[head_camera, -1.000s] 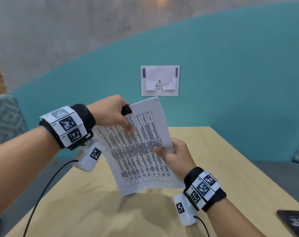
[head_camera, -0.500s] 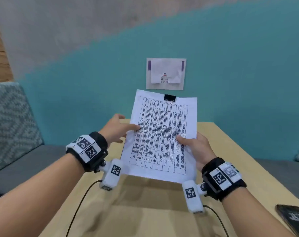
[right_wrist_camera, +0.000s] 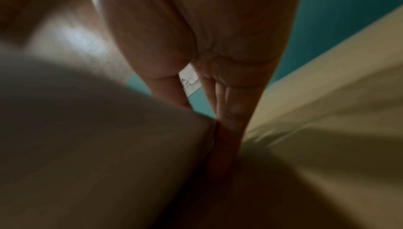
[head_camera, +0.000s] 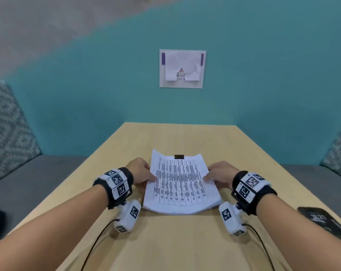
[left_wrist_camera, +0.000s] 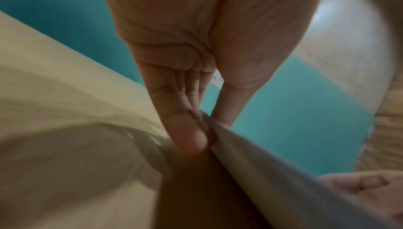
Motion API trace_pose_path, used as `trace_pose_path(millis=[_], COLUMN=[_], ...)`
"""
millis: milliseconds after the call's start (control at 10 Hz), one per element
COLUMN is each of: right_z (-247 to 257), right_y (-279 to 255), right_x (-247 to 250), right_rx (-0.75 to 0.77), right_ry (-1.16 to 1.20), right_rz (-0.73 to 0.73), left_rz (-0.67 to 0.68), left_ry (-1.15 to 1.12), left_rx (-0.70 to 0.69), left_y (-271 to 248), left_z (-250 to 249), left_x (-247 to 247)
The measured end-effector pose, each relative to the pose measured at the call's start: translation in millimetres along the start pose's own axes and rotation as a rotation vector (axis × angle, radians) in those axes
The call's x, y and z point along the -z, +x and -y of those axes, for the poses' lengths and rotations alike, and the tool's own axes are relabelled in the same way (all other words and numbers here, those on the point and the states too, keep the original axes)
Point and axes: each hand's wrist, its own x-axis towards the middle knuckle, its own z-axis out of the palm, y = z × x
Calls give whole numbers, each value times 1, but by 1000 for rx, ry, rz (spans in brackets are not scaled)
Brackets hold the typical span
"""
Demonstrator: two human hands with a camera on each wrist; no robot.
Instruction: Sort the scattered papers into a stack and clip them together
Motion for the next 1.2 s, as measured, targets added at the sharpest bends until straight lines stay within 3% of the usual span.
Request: trace_pose_path(millis=[100, 200, 300, 400, 500, 900, 1100, 1200], right_z=[7, 13, 23, 34, 45, 101, 106, 103], right_y=[-16, -25, -36, -45, -42, 11, 23, 13], right_x=[5, 8, -1, -20, -42, -144, -160, -154], right_rx=[1, 104, 166, 186, 220, 464, 502, 515], right_ry=[-205, -481, -670, -910, -1005, -1015, -1029, -924], right_rz=[-6, -34, 76, 166, 179, 191, 163, 127], left_rz=[11, -14, 139, 252, 178, 98, 88, 49], left_ry=[234, 450, 500, 612, 673, 708, 681, 662], left_rx=[30, -77, -203, -213, -171, 88, 116, 103], left_y=[-4, -8, -15, -20, -13, 21, 26, 16], left_z=[-1, -4, -10, -11, -2, 63, 75, 72], left_x=[6, 10, 4, 0, 9, 74, 81, 75])
